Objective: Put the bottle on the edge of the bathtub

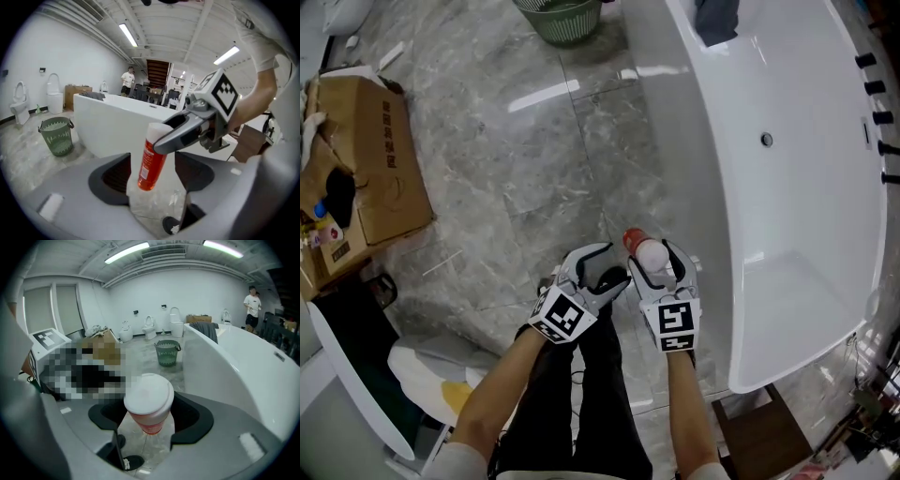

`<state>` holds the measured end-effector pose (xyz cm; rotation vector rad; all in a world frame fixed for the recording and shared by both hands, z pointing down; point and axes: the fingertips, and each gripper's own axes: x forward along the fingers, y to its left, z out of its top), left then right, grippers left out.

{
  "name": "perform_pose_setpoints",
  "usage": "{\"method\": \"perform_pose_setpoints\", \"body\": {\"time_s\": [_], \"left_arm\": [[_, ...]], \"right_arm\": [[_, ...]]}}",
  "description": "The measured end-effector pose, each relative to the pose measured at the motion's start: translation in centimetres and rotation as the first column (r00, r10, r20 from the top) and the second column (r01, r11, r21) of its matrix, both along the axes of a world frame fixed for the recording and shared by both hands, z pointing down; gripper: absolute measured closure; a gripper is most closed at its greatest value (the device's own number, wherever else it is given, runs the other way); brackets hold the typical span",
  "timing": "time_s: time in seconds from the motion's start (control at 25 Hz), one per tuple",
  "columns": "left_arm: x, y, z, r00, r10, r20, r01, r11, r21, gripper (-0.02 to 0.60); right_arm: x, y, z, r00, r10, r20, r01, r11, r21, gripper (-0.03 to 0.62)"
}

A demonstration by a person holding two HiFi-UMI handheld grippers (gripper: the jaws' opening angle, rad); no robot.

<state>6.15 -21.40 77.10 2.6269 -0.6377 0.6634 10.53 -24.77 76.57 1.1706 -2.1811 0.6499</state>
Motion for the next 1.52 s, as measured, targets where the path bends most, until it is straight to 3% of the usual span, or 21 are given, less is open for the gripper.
{"method": "perform_pose_setpoints", "body": {"time_s": [0.24,0.48,0.84,1.24,1.52], "left_arm": [[-2.0,-1.9,1.7,0.996,-0.074,-0.04,0.073,0.997,-0.01,0.239],[-2.4,-2.3,5.6,0.994,-0.094,-0.057,0.091,0.995,-0.047,0.242],[-1.4,-2.3,12.0,0.995,-0.055,-0.084,0.049,0.996,-0.079,0.246],[-2.8,-3.1,17.9,0.993,-0.087,-0.08,0.075,0.987,-0.145,0.25],[-3.6,-2.8,21.9,0.999,-0.017,-0.047,0.012,0.993,-0.116,0.25]], "right_arm": [[2.2,-1.5,7.1,0.993,0.101,-0.055,-0.105,0.993,-0.058,0.309],[4.3,-2.2,14.7,0.975,0.202,-0.089,-0.212,0.97,-0.122,0.309],[7.5,-2.9,24.7,0.943,0.287,-0.168,-0.315,0.933,-0.173,0.309],[9.6,-3.5,34.1,0.896,0.372,-0.243,-0.424,0.88,-0.216,0.309],[9.9,-2.9,38.4,0.879,0.383,-0.284,-0.452,0.858,-0.244,0.309]]}}
